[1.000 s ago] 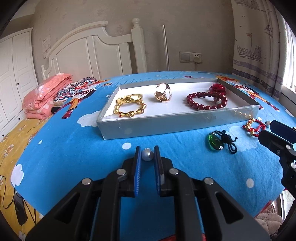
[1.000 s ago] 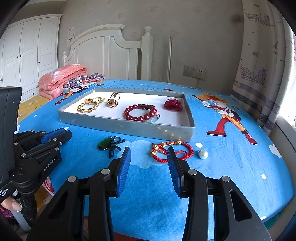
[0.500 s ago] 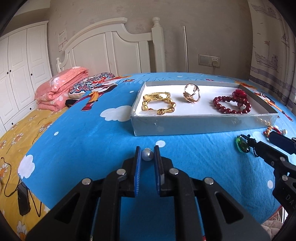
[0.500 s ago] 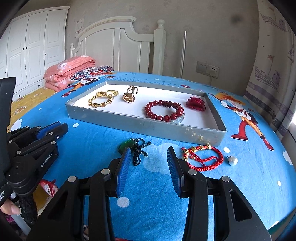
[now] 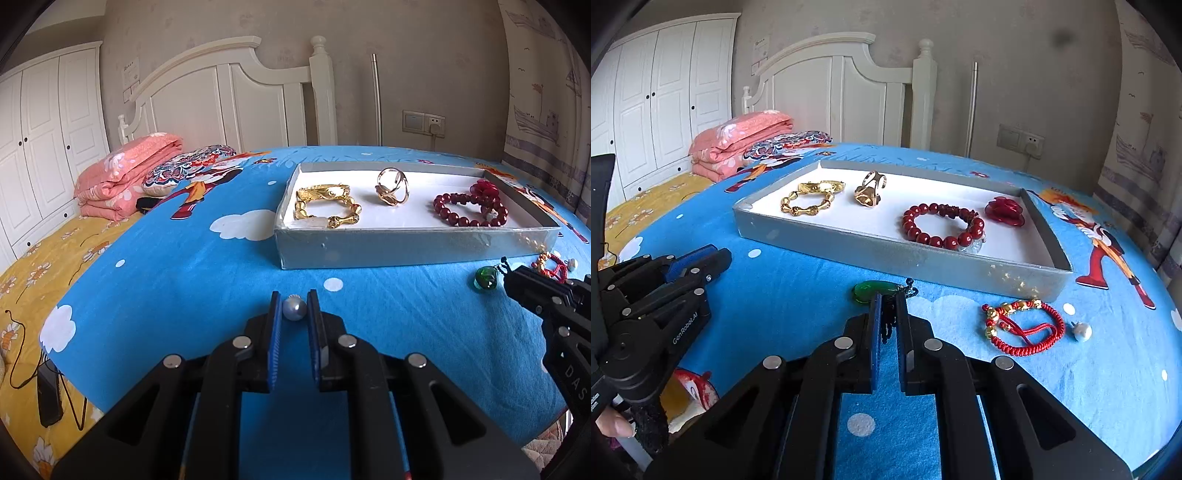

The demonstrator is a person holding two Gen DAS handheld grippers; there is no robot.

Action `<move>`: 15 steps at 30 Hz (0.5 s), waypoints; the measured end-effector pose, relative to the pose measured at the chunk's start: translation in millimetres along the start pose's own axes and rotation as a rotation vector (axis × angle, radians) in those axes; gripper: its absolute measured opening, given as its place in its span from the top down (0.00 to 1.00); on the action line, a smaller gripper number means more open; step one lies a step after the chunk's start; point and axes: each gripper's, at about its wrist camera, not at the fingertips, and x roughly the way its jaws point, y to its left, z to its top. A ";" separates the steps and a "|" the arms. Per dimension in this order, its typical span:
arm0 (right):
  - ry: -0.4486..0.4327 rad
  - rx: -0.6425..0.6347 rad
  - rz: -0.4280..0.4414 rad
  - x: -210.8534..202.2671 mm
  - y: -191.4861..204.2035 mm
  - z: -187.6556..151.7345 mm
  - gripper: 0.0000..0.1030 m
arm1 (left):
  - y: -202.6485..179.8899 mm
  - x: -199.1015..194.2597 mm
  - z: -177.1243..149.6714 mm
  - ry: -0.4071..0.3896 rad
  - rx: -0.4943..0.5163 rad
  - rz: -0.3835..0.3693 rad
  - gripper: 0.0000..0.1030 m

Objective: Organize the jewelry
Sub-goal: 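Grasp the green jade pendant by its black cord with the right tool, then carry the pearl and green pendant with both tools over the tray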

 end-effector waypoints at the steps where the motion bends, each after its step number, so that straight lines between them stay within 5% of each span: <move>1: -0.008 -0.002 0.001 -3.5 -0.3 -0.6 0.93 | -0.1 -0.2 0.0 0.000 0.000 0.001 0.87; 15: -0.086 -0.007 -0.030 -30.3 -6.3 -4.9 0.93 | -17.7 -18.8 -5.1 -0.055 0.068 0.004 0.87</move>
